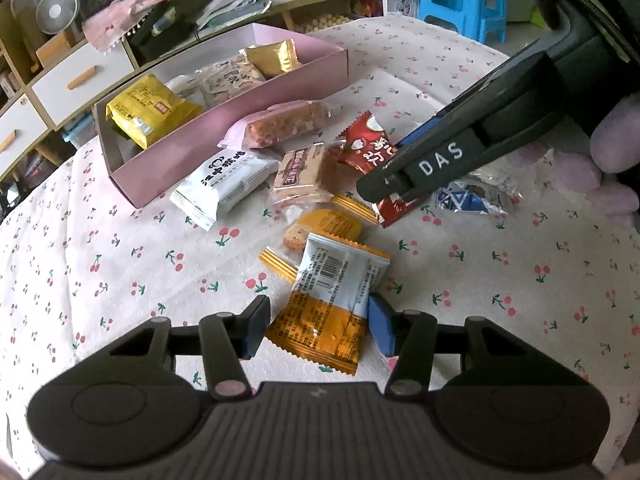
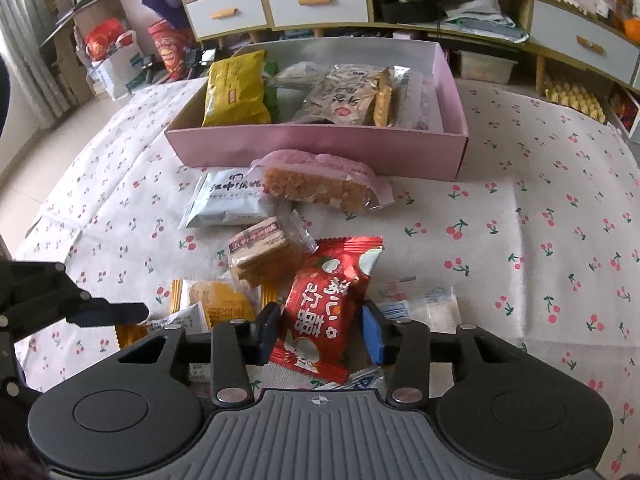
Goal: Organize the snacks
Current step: 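Lift and carry the orange packet and red packet over the pink box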
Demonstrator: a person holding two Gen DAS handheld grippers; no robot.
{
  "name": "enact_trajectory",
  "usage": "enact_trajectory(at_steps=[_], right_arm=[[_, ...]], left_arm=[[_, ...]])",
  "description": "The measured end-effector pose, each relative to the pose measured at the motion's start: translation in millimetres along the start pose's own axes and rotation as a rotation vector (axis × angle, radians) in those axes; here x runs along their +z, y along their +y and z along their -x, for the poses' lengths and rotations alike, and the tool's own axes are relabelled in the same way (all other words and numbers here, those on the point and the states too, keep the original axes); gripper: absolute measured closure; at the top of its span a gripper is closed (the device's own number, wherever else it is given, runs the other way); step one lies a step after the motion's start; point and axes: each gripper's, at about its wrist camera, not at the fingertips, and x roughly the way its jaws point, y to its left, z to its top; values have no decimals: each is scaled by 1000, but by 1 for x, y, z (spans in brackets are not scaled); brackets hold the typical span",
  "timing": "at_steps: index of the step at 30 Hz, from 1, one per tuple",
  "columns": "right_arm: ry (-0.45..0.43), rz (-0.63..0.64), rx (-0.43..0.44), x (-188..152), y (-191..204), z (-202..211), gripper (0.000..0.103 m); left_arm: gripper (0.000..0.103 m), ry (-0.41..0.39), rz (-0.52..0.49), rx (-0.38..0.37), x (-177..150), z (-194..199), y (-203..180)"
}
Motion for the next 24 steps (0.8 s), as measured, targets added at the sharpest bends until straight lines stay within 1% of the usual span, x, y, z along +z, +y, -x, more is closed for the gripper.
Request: enact_trajectory(at_steps=[3,8,14,18,24], right_arm=[[1,-27,17,2,-3,3,66],[-9,-54,46,6,-5,10,69],[-14,-101,73,10,-11,15,69],[-8,-157,100,12,-17,18,70],[-14,-252,154,17,-29,27,70]], left_arm=[[54,-9,19,-8,1,5,3],[54,-38,74,-29,5,15,9],[54,-41,149,-40,8,21,20],[54,-37,213,-50,7,23,29],[54,-69,275,-58,11,27,41]])
